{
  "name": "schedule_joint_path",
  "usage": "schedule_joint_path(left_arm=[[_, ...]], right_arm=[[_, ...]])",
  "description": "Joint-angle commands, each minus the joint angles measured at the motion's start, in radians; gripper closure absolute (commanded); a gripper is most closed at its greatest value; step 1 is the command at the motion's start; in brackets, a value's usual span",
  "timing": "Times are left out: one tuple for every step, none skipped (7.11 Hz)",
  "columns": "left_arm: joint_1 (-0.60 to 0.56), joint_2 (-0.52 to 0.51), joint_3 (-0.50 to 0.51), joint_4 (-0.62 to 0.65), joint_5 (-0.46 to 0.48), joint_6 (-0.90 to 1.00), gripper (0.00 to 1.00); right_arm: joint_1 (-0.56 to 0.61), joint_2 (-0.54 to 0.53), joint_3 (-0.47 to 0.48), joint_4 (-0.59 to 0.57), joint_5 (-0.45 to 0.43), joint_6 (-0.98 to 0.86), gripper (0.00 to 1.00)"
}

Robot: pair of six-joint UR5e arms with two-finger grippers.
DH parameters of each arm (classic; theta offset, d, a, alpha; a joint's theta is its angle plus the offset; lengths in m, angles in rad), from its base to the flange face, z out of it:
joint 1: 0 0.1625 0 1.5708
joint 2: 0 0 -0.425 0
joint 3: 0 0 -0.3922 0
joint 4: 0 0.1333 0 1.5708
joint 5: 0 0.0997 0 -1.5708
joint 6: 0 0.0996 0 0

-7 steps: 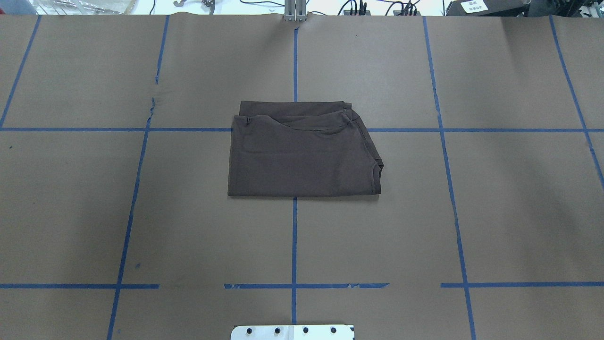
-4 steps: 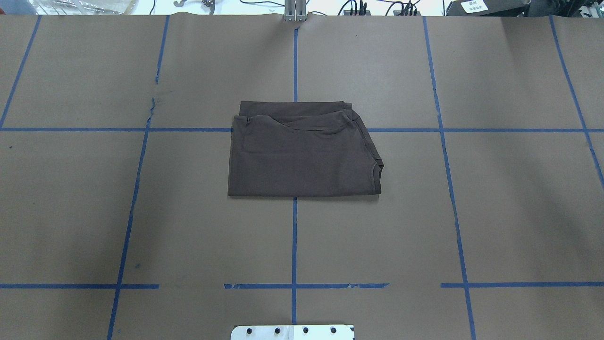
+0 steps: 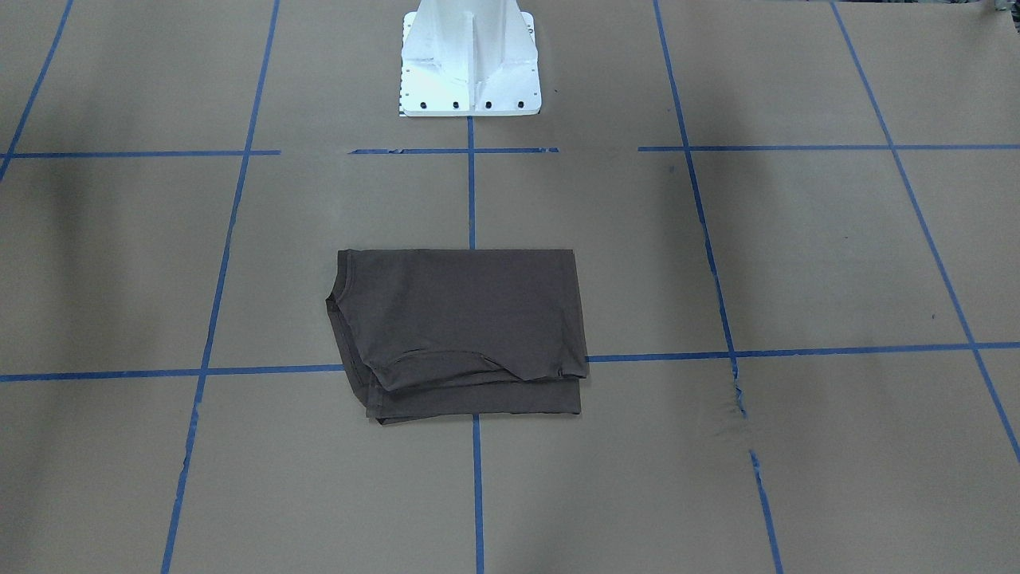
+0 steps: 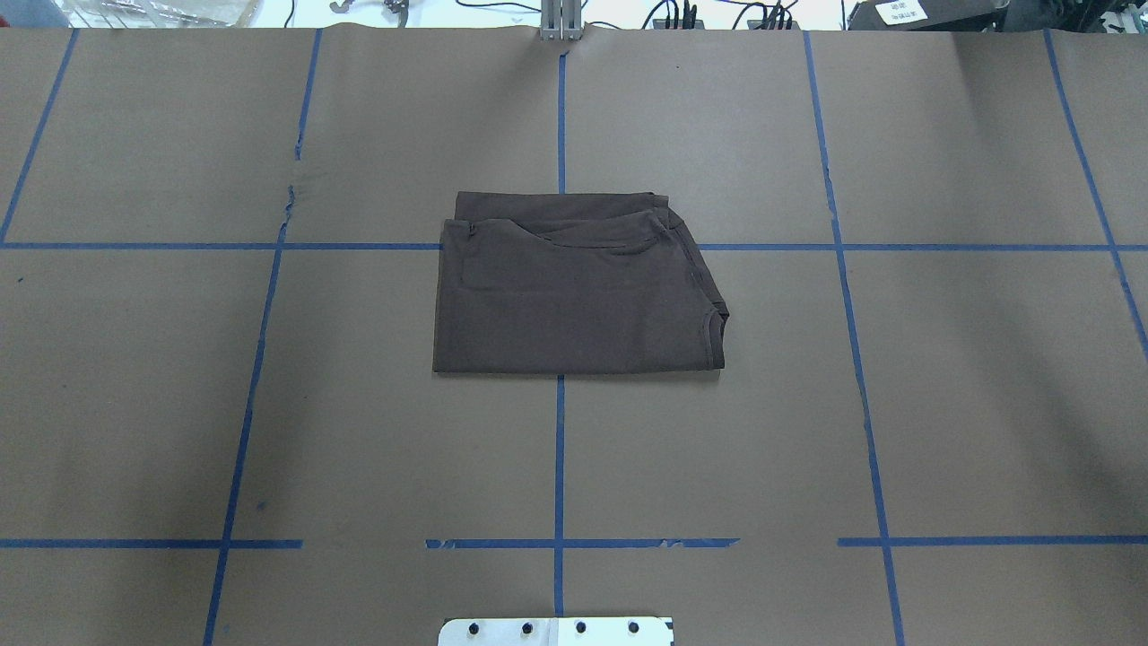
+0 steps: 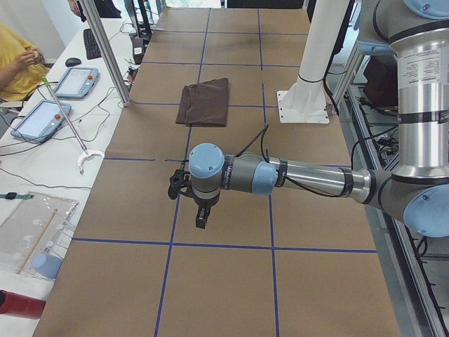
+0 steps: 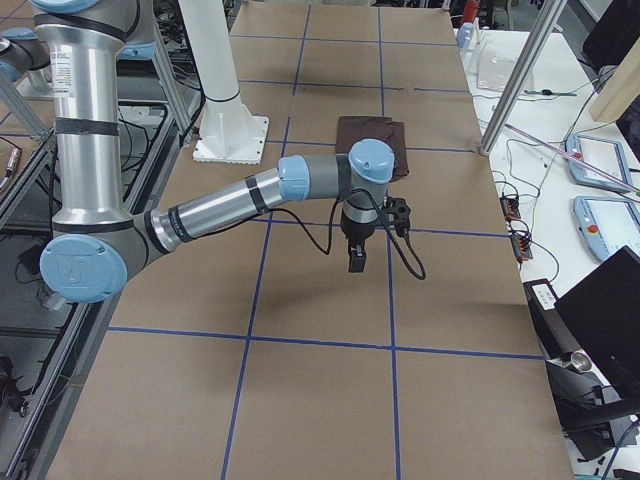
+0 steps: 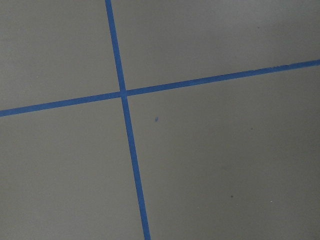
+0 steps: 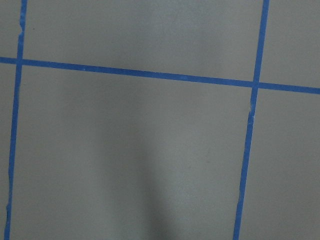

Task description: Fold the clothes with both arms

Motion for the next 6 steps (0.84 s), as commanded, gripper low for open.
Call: schedule_joint_path(left_arm=[[0.001,-0.012,-0.01,0.0,0.0,0.003,0.0],[0.001,-0.014,-0.013,0.0,-0.003,0.004,0.0],[0.001,-0.014,-0.016,0.001,-0.003,0.004,0.0],[0.001,-0.011,-0.029,0.003,-0.005,0.004,0.0],[0.002,-0.017,-0.014,0.0,-0.005,0.004,0.0],[0.004,-0.017,-0.013,-0.002,-0.005,0.004,0.0]], right_arm=[[0.001,-0.044,-0.002,0.013,-0.003,0.001,0.0],[0.001,-0.044,0.0,0.013,-0.008,0.003,0.0],[-0.001,-0.041,-0.003,0.013,-0.008,0.015,0.0],[-0.001,-0.041,-0.005,0.013,-0.006,0.015,0.0],[-0.001,-0.041,-0.005,0.013,-0.008,0.013,0.0],[-0.001,-0.041,-0.005,0.013,-0.011,0.012,0.0]])
